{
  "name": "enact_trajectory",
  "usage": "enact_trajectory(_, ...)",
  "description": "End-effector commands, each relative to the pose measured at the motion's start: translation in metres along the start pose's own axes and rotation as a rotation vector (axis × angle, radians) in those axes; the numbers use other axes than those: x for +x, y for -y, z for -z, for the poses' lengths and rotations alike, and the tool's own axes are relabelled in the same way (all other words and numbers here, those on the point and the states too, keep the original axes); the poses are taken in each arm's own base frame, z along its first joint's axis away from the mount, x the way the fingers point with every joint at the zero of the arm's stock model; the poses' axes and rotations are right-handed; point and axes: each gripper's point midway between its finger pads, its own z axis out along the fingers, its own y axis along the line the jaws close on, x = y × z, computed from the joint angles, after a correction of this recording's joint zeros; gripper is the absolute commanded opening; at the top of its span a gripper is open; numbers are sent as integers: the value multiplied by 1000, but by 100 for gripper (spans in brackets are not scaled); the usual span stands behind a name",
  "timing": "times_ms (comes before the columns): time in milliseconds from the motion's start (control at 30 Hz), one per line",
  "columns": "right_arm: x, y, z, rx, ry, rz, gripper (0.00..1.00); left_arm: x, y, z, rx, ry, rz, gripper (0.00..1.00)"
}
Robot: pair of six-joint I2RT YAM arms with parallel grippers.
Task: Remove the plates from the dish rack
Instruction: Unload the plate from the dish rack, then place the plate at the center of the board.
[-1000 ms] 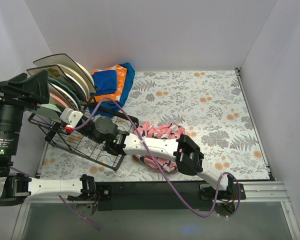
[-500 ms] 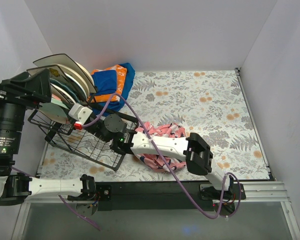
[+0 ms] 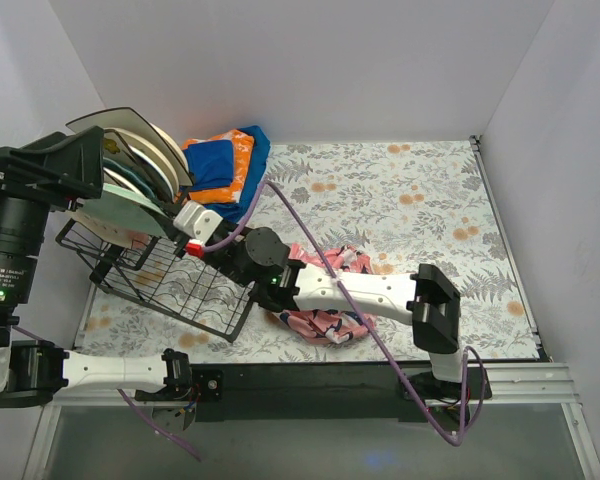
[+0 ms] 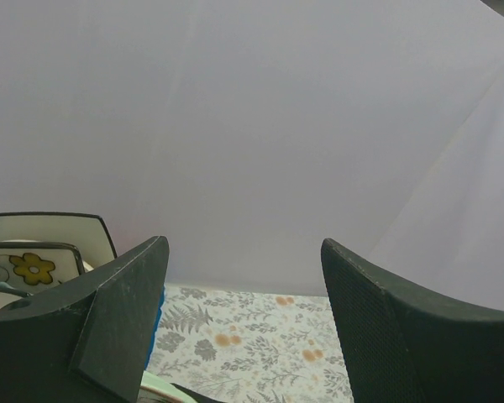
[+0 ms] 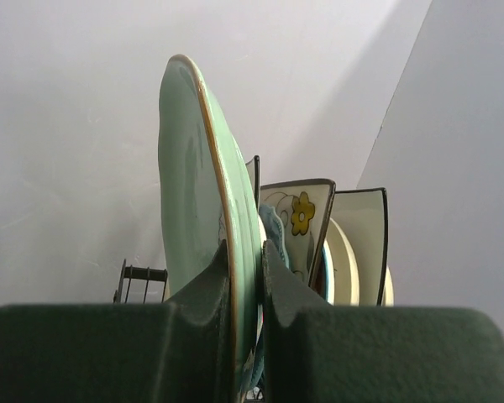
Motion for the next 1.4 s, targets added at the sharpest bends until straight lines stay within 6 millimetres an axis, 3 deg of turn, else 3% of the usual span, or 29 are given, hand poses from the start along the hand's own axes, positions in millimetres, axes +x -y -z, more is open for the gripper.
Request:
enact_trajectory(0, -133, 63, 15, 135, 336, -120, 1, 10, 15, -3, 38, -24, -21, 71)
enact_trajectory(233, -135, 75, 46, 129, 326, -174, 1, 12, 19, -3, 53, -28, -15, 71)
enact_trajectory(333, -134, 90, 62, 162, 311, -197, 1, 18, 23, -4, 58, -43, -33, 71)
enact_trajectory(367, -142, 103, 68, 186, 321, -206, 1, 21, 26, -5, 61, -49, -34, 71)
enact_trajectory(433, -131, 110, 77, 200, 289, -222, 1, 25, 30, -5, 68, -59, -40, 71)
enact_trajectory(500, -131, 130, 88, 237, 268, -213, 1, 32, 37, -5, 91, -79, -29, 71)
enact_trajectory(533, -117, 134, 93, 252, 230, -227, 1, 33, 40, -4, 107, -85, -20, 72)
enact_trajectory(567, -121, 154, 101, 286, 228, -223, 1, 36, 44, -4, 122, -94, -21, 72)
enact_trajectory(633, -98, 167, 111, 310, 148, -229, 1, 45, 51, -2, 153, -112, -21, 72)
enact_trajectory(667, -99, 187, 121, 355, 147, -235, 1, 54, 56, -3, 160, -126, -36, 72)
enact_trajectory(733, -85, 203, 133, 389, 100, -229, 1, 70, 68, -4, 180, -150, -52, 72)
enact_trajectory(767, -78, 222, 145, 428, 87, -250, 1, 77, 74, -4, 188, -163, -58, 73)
enact_trajectory(800, -73, 231, 150, 444, 76, -256, 1, 95, 83, -4, 204, -200, -95, 73)
enact_trajectory(833, -60, 237, 155, 448, 27, -266, 1, 104, 89, -4, 212, -222, -84, 74)
enact_trajectory(867, -54, 263, 164, 501, 10, -253, 1, 114, 93, -3, 219, -239, -90, 74)
enact_trajectory(933, -38, 283, 173, 529, -26, -316, 1, 140, 105, 1, 259, -276, -98, 74)
enact_trajectory(967, -21, 311, 186, 579, -60, -315, 1, 149, 108, 3, 265, -287, -83, 74)
enact_trajectory(1000, -10, 320, 190, 590, -64, -382, 1, 156, 114, 4, 280, -290, -67, 75)
enact_trajectory(1033, 0, 326, 192, 575, -85, -400, 1, 177, 119, 9, 303, -325, -87, 75)
enact_trajectory(1067, 25, 346, 203, 619, -127, -411, 1, 187, 122, 12, 304, -353, -64, 75)
enact_trajectory(1133, 43, 356, 204, 602, -148, -485, 1, 212, 126, 18, 316, -395, -75, 75)
enact_trajectory(1167, 69, 371, 211, 626, -191, -506, 1, 218, 130, 23, 350, -409, -60, 74)
enact_trajectory(1233, 86, 378, 207, 612, -205, -561, 1, 222, 135, 26, 380, -415, -45, 74)
enact_trajectory(1267, 113, 386, 211, 629, -245, -581, 1, 221, 138, 27, 393, -421, -44, 75)
enact_trajectory(1333, 125, 392, 199, 593, -253, -617, 1, 220, 136, 29, 394, -445, -50, 75)
enact_trajectory(1367, 156, 397, 205, 622, -285, -685, 1, 213, 134, 29, 395, -442, -44, 75)
